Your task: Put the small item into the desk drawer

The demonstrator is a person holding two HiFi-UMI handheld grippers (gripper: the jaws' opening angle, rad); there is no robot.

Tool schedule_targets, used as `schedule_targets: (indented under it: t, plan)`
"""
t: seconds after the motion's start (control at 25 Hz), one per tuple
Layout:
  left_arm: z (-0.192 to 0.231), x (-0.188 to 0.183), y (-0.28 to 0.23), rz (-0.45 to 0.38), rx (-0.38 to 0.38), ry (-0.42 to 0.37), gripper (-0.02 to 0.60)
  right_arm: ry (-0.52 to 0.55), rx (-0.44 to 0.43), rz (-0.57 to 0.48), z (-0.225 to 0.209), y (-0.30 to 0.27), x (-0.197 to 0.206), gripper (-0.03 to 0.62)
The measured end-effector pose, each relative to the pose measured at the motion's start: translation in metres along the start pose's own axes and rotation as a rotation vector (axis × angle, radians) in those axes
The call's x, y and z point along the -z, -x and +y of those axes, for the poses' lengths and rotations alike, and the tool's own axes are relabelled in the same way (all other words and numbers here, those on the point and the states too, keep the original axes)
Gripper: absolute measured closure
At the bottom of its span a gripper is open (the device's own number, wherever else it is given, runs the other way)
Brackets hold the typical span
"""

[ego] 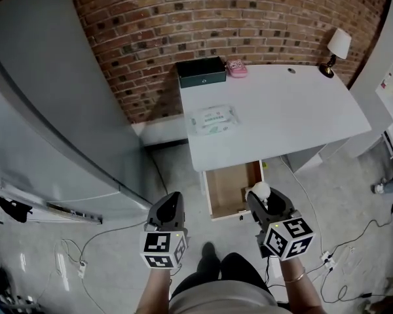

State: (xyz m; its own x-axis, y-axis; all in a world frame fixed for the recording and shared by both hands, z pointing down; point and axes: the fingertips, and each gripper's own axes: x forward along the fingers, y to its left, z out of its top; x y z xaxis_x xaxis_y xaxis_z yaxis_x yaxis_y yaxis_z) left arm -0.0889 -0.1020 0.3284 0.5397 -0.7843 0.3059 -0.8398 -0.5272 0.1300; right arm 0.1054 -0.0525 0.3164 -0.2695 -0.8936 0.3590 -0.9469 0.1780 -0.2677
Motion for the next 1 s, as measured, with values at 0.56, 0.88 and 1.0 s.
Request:
schedule_targets:
  t: [0.56, 0.88, 1.0]
  plan:
    - [0.006, 0.019, -0.026, 0.054, -0.026, 0.018, 0.560, 0.000, -0.029, 0.069, -0.016, -0.032, 0.018, 0.418]
    - [0.003, 0.037, -0.037, 0.088, -0.045, 0.029, 0.560, 0.010, -0.060, 0.123, -0.027, -0.049, 0.036, 0.418]
    - [0.004, 0.045, -0.041, 0.102, -0.054, 0.036, 0.560, 0.004, -0.068, 0.151, -0.030, -0.058, 0.048, 0.418]
